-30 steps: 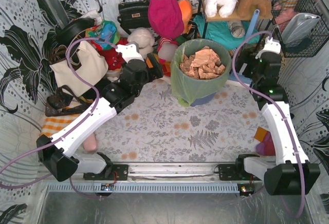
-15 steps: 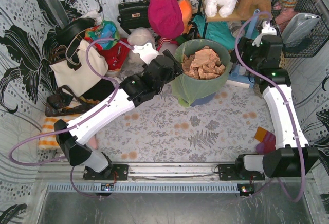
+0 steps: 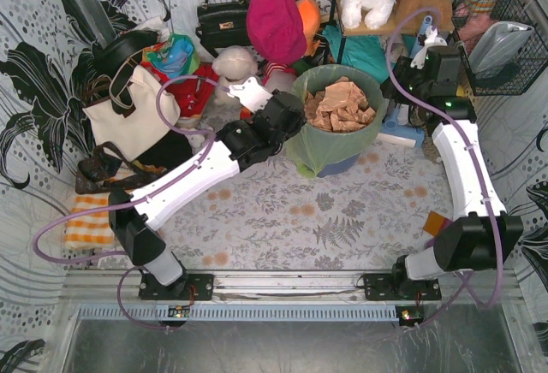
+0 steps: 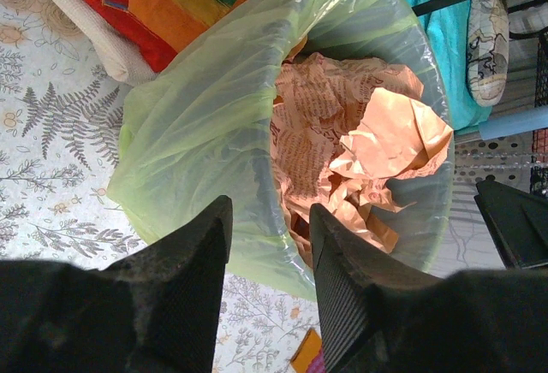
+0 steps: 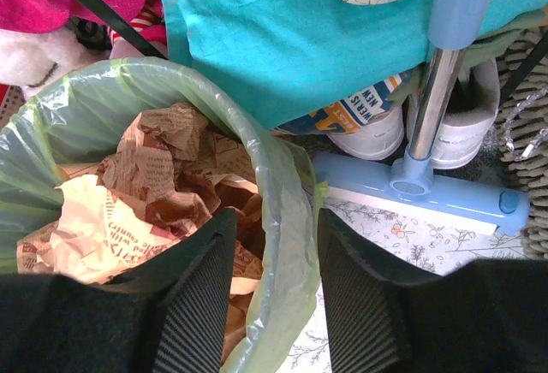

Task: Tie the trash bag

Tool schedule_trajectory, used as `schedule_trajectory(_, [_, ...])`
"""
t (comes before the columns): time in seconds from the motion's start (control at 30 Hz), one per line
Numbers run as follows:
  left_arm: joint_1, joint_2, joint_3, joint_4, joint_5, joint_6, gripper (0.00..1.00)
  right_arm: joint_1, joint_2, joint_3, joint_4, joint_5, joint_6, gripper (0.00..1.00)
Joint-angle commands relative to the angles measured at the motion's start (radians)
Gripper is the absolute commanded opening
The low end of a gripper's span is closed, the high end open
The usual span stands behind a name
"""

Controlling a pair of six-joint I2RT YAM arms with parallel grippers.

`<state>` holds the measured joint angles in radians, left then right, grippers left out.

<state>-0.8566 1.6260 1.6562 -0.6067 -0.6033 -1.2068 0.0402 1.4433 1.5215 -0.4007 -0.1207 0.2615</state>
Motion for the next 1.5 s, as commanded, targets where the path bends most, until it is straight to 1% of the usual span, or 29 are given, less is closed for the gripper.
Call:
schedule_trajectory(0.0, [-0.004,0.038,0.064,0.002,-0.033,-0.038,0.46,-0.003,0.035,0.060,-0.009,-0.027,-0.013,0.41])
schedule_trajectory(0.17, [-0.004,0.060,0.079,0.004,-0.029,-0.038,0.36,-0.003,0.078,0.086,-0.014,-0.040,-0.030,0.36])
schedule_trajectory(0.43, [-0.001,0.076,0.089,-0.011,-0.052,-0.039,0.36,-0.003,0.148,0.126,-0.013,-0.077,-0.042,0.28])
schedule_trajectory(0.8, [0.004,0.110,0.118,-0.037,-0.060,-0.053,0.36,-0.003,0.212,0.177,-0.009,-0.155,-0.045,0.23])
schedule_trajectory(0.97, [0.008,0.116,0.121,-0.058,-0.072,-0.072,0.35,-0.003,0.238,0.192,-0.026,-0.163,-0.054,0.17])
schedule_trajectory(1.07, [0.010,0.122,0.124,-0.060,-0.067,-0.076,0.33,-0.003,0.252,0.196,-0.034,-0.168,-0.057,0.14])
schedule_trajectory(1.23, [0.013,0.129,0.128,-0.062,-0.061,-0.076,0.25,-0.003,0.261,0.206,-0.048,-0.172,-0.058,0.10])
schedule_trajectory(1.37, [0.016,0.127,0.126,-0.067,-0.064,-0.078,0.25,-0.003,0.260,0.210,-0.057,-0.177,-0.062,0.06])
schedule_trajectory(1.47, [0.020,0.127,0.124,-0.072,-0.063,-0.079,0.24,-0.003,0.256,0.213,-0.069,-0.177,-0.064,0.01])
